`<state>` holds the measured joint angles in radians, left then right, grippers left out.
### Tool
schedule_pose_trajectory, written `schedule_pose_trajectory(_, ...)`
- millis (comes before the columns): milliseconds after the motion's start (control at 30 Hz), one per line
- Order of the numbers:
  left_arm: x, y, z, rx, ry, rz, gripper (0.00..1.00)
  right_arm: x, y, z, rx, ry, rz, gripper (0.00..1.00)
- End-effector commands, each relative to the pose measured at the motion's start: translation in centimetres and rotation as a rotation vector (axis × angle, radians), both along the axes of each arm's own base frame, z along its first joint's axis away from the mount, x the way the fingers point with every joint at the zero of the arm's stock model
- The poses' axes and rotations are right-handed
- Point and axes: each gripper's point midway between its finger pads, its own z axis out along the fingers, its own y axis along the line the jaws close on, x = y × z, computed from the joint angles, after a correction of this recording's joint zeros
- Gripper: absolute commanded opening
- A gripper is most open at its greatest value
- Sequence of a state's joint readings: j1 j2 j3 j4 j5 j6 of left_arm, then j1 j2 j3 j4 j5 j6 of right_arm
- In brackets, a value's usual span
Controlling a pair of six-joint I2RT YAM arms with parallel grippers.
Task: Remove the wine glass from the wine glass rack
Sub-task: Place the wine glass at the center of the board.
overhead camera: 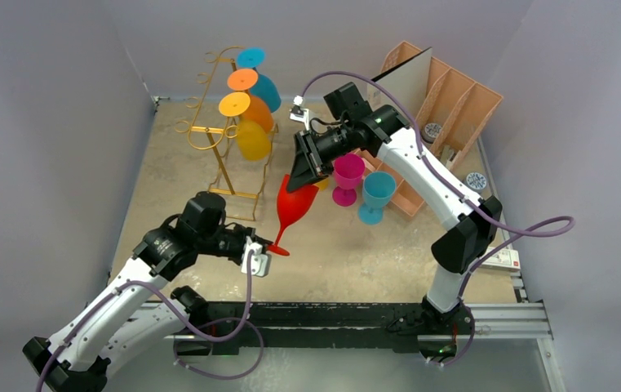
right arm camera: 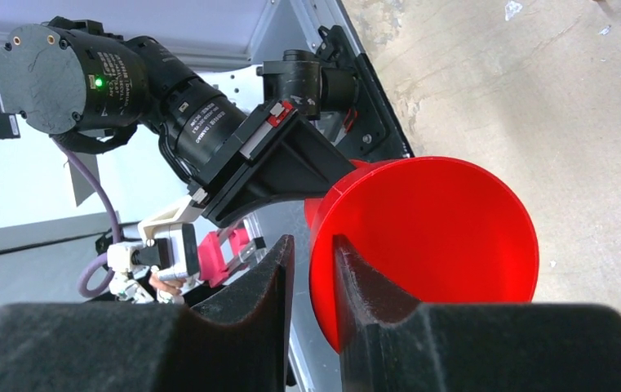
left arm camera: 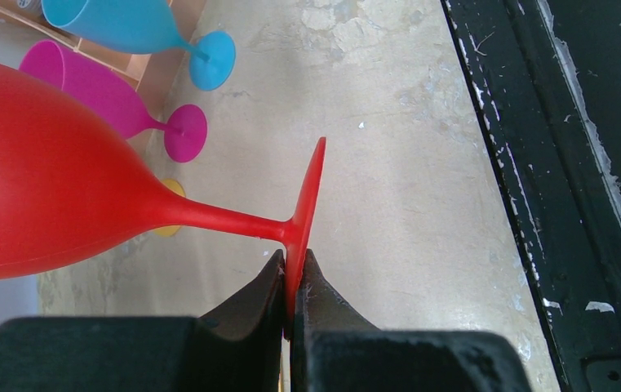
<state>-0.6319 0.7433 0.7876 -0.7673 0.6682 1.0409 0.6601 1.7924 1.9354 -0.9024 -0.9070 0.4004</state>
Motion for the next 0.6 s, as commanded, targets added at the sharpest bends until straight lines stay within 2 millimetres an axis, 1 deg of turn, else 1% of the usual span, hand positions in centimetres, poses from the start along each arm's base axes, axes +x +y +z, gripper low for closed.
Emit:
schedule_pose_trajectory(0, -0.09, -0.04, 1.08, -0.004, -0.009, -0.007, 0.00, -1.39, -0.45, 2.97, 0.057, -0.034, 0.011, 0.22)
schedule_pose_trajectory(67, -0.15, -0.01, 1.11, -0.002, -0.006, -0.008, 0.00, -1.35, -0.43, 2.96, 0.058, -0.035, 0.007, 0.18)
schedule_pose_trajectory(167, -0.22, -0.07, 1.15, -0.003, -0.001, -0.010, 0.00, -1.34, -0.36, 3.07, 0.066, -0.036, 0.007, 0.00)
schedule_pose_trajectory(300, -0.30, -0.37, 1.56, -0.028, 0.006, -0.012, 0.00, -1.35, -0.41, 3.09, 0.072, -0.051, 0.007, 0.00)
schedule_pose_trajectory(433, -0.25, -0.60, 1.84, -0.038, 0.004, -0.018, 0.13, -1.53, -0.64, 3.03, 0.071, -0.061, 0.007, 0.00)
schedule_pose_trajectory(533, -0.22, -0.55, 1.84, -0.027, 0.008, -0.019, 0.27, -1.61, -0.83, 2.97, 0.065, -0.071, 0.006, 0.00)
schedule_pose_trajectory(567, -0.19, -0.53, 1.76, -0.022, 0.012, -0.018, 0.40, -1.58, -0.91, 2.89, 0.062, -0.079, 0.004, 0.00)
